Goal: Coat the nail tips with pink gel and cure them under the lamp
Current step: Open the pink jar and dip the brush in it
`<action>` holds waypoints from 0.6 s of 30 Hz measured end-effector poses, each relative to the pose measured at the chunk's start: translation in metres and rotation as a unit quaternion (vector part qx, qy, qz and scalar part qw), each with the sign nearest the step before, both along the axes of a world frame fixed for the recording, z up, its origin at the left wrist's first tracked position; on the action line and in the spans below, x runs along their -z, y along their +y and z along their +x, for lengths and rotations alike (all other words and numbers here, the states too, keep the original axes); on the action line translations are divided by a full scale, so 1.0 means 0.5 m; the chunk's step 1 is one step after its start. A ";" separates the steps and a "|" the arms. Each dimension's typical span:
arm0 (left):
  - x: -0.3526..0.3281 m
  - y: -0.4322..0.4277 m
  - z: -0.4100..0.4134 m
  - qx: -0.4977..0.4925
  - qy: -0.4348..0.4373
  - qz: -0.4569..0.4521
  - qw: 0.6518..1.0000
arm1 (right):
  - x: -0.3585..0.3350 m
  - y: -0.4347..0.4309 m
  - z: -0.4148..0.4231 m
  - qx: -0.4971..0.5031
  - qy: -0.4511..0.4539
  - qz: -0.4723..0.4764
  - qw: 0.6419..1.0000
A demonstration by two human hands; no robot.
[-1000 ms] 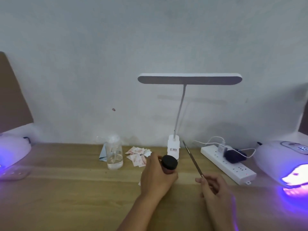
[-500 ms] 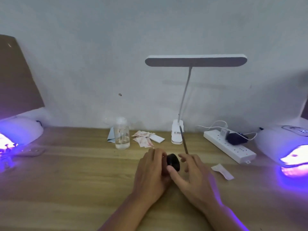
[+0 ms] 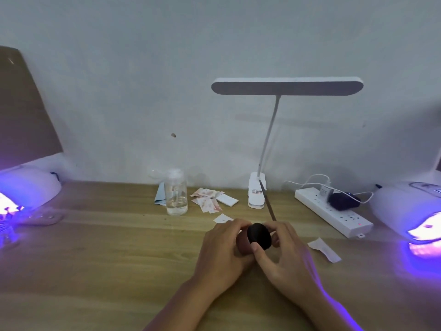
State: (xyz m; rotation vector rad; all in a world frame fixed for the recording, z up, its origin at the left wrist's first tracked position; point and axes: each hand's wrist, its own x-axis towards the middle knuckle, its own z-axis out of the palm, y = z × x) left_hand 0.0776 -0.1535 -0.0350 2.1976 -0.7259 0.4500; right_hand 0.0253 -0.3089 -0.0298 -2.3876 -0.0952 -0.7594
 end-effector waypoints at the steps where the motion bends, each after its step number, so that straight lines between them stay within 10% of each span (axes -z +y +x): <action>1: -0.001 -0.001 -0.001 0.002 -0.005 0.003 1.000 | 0.000 0.000 0.001 -0.002 -0.003 0.003 1.000; 18: -0.007 -0.001 -0.006 -0.029 -0.057 0.035 0.997 | -0.004 -0.001 0.002 0.007 0.002 0.025 1.000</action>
